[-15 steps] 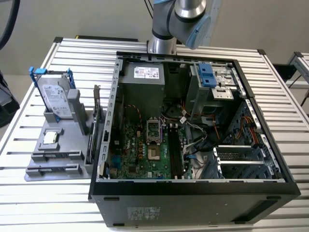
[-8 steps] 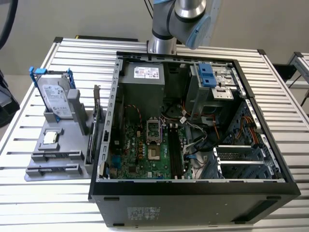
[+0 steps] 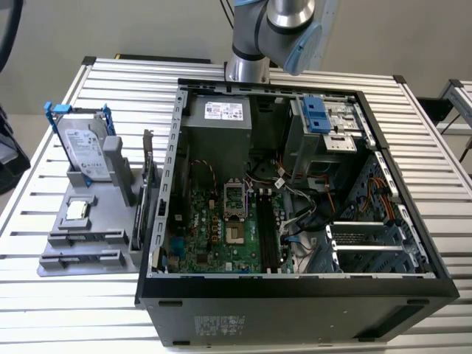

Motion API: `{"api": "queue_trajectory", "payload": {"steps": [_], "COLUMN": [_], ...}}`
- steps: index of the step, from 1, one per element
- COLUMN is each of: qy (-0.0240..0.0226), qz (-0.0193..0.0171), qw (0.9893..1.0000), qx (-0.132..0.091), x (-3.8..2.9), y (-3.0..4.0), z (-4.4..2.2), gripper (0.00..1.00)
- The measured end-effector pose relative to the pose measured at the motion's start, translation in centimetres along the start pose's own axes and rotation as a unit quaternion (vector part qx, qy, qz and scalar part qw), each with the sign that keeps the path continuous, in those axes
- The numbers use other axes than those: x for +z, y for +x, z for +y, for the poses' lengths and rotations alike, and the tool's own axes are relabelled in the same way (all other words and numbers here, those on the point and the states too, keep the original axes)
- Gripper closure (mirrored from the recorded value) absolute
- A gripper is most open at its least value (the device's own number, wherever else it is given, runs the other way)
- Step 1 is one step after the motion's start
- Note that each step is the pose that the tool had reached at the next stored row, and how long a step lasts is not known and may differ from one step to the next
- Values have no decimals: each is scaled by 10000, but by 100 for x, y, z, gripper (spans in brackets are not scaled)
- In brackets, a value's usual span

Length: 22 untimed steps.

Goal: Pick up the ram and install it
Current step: 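Pick up the ram and move it above insertion slot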

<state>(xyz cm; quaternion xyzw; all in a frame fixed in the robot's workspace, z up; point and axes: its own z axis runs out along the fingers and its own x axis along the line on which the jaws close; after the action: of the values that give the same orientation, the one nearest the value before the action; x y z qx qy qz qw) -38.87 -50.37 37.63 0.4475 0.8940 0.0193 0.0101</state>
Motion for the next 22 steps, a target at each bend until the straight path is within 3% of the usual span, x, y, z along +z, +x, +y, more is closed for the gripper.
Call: {"api": "queue_trajectory", "payload": {"steps": [22], "qy": [10], "qz": [-14], "qw": [9988], "qx": [489], "x": [28], "y": [0], "z": [-2], "gripper": [100]}}
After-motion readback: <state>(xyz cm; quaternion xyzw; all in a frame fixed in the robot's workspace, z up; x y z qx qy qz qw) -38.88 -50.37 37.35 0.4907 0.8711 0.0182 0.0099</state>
